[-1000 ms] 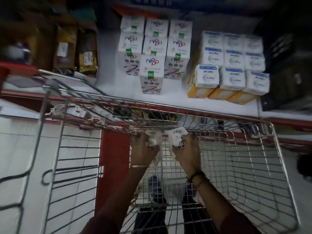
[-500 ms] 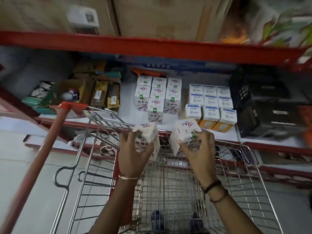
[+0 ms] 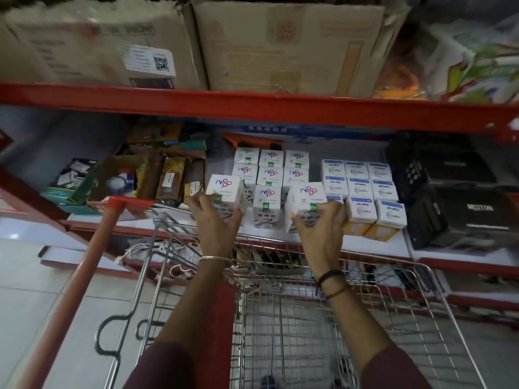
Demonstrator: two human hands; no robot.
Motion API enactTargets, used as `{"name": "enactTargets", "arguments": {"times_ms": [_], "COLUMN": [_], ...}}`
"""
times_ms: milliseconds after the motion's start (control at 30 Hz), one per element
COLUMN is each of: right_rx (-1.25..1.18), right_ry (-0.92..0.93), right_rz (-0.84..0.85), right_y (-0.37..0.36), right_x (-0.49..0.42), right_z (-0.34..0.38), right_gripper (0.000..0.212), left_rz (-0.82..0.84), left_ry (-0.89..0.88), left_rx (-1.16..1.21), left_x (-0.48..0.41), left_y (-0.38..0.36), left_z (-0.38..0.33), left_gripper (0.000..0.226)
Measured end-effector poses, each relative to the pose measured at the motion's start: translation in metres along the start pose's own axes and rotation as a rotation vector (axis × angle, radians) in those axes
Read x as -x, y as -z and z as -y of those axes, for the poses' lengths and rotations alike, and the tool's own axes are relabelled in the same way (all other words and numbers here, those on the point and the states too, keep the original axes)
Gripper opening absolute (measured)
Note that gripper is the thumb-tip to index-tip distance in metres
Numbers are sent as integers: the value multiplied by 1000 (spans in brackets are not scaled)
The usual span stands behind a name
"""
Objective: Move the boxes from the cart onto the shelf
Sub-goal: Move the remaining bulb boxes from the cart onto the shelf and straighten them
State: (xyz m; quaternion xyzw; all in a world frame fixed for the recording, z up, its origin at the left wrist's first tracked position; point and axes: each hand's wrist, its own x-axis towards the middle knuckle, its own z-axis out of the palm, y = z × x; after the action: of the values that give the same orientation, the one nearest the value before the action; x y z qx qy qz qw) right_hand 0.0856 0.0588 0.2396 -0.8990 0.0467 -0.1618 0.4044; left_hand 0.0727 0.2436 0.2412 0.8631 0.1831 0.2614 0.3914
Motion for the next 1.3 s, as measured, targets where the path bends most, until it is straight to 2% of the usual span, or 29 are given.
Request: {"name": "enactTargets", "arguments": {"times_ms": [167,333,500,667,733,767,833,933,1033,1100,1167,1300], "right_rx": [64,111,179,53,-45,-97,-213,-337,-412,-623,-799,-899], "right_ry": [-106,-136,-175,-186,-209,-232,-314,-454,-647,-812,-926,-1000], "right_rz": [29,41,106,125,116,116,122,157,238,254,230,280], "right_y": [-30,-52,-66,-60,-55,-52,-47,-42,-46,-55,-62,-71], "right_x": [-3,-6,-7,4,18,25,34,26,5,-6,-15,-22], "right_z": [-8,-15,-25,-21,-19,-18,-14,-4,-2,-8,-14,-22], "right_gripper": [59,57,69,74,79,79,77,78,87,91,77,66], "left_rz": [47,61,86,105,127,148,183,240,321,310,323,311], "left_ry": [22,26,70,102,138,201,454,814,1032,1060,1041,1025], "left_rx": [1,13,62,96,104,138,297,449,636,747,797,857], "left_x": [-10,-17,-17,-14,-11,-11,-14,-31,-44,-45,-45,-42], "left_y": [-27,-40,-49,-53,-50,-47,-44,-54,-62,-66,-71,-76], "left_z": [19,26,32,32,29,25,23,40,54,60,64,66], "left_gripper": [54,57,53,54,63,70,76,67,56,52,55,60]}}
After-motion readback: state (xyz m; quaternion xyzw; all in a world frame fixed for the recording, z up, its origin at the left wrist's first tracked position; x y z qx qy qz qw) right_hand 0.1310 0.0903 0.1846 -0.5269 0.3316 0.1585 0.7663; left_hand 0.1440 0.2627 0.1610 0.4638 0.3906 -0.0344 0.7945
